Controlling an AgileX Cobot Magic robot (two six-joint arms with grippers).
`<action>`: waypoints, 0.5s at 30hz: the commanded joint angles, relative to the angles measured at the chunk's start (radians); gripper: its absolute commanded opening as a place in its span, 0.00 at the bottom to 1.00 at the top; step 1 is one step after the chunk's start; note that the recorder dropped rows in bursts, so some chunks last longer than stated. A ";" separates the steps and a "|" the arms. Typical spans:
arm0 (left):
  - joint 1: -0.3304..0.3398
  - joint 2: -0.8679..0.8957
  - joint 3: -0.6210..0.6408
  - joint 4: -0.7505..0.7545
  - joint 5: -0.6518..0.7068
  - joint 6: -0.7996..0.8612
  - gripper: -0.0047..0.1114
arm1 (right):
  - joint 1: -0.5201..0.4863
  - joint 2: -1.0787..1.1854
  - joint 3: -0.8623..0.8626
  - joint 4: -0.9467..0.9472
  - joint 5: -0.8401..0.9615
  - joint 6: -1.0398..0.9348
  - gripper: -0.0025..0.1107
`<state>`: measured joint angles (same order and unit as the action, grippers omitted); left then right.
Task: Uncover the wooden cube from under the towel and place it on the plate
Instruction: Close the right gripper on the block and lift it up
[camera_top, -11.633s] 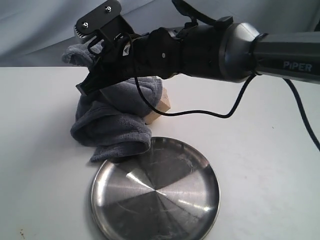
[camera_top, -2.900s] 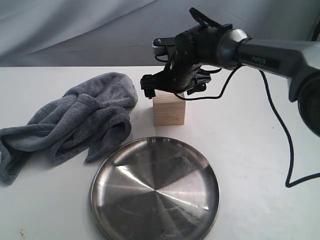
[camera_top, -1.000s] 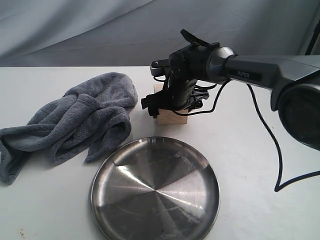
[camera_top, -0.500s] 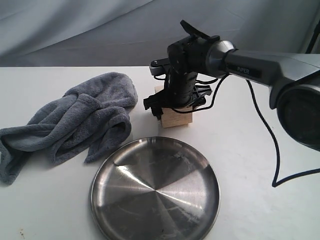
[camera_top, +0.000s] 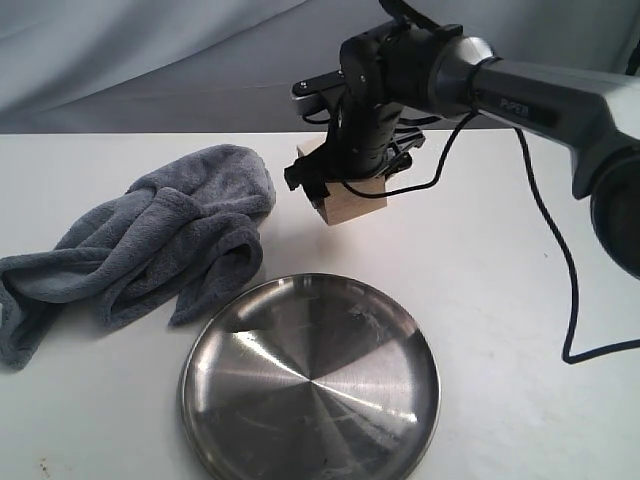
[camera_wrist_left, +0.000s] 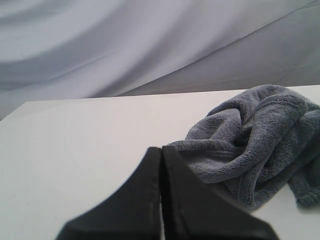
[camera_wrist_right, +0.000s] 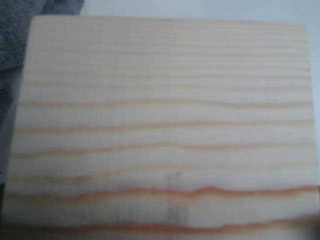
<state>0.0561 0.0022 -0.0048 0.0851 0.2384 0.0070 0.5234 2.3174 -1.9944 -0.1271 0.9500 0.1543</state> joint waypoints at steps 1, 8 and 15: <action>0.003 -0.002 0.005 0.000 -0.010 0.002 0.04 | 0.002 -0.045 -0.009 0.001 -0.022 -0.028 0.09; 0.003 -0.002 0.005 0.000 -0.010 -0.001 0.04 | 0.006 -0.085 -0.009 0.141 -0.021 -0.176 0.09; 0.003 -0.002 0.005 0.000 -0.010 -0.001 0.04 | 0.016 -0.126 -0.009 0.218 -0.008 -0.281 0.09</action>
<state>0.0561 0.0022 -0.0048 0.0851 0.2384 0.0070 0.5328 2.2304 -1.9944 0.0747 0.9518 -0.0885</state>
